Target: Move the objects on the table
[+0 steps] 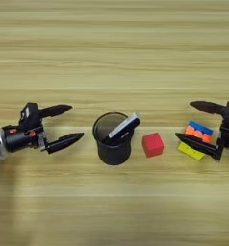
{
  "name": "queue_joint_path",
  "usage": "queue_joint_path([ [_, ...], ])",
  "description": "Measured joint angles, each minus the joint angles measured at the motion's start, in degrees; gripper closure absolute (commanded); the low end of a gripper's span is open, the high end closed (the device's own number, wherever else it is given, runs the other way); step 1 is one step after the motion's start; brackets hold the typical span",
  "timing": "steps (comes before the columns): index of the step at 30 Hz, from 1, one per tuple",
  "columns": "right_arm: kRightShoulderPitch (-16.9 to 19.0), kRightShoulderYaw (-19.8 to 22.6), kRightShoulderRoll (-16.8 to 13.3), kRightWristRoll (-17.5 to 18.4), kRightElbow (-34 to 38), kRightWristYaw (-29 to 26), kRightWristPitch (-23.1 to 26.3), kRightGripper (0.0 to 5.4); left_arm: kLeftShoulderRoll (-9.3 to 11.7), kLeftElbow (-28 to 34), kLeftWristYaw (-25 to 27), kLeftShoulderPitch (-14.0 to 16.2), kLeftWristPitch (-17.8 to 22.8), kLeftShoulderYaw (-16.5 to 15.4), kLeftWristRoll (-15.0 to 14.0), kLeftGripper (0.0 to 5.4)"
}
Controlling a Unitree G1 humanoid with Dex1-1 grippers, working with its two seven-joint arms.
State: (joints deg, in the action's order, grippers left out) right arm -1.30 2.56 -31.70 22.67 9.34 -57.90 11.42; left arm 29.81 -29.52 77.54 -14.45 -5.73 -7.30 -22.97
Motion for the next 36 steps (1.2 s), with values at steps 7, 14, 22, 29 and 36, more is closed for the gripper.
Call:
queue_joint_path([
  [7, 1.68, 0.04, 1.2, -0.8, -4.09, 2.31, -3.25, 0.02, -3.2, 0.39, -6.03, -1.72, -1.37, -4.51, -3.99, 0.0],
  [14, 1.66, -0.09, 1.75, -1.88, -9.03, 2.67, -5.87, 0.02, -6.37, 2.6, -11.26, -2.36, -2.15, -6.8, -5.79, 0.0],
  [22, 1.01, -0.8, 1.72, -3.13, -13.26, 2.02, -7.22, 0.02, -8.53, 3.7, -15.64, -2.58, -2.31, -8.74, -7.14, 0.0],
  [29, 0.9, -1.93, 1.38, -3.85, -16.22, 0.63, -8.28, 0.02, -9.09, 4.59, -19.01, -4.07, -2.31, -10.48, -8.56, 0.0],
  [36, 0.03, -2.93, 1.69, -5.37, -18.33, 1.0, -9.09, 0.36, -9.74, 4.81, -20.87, -4.52, -2.85, -10.23, -8.35, 0.0],
])
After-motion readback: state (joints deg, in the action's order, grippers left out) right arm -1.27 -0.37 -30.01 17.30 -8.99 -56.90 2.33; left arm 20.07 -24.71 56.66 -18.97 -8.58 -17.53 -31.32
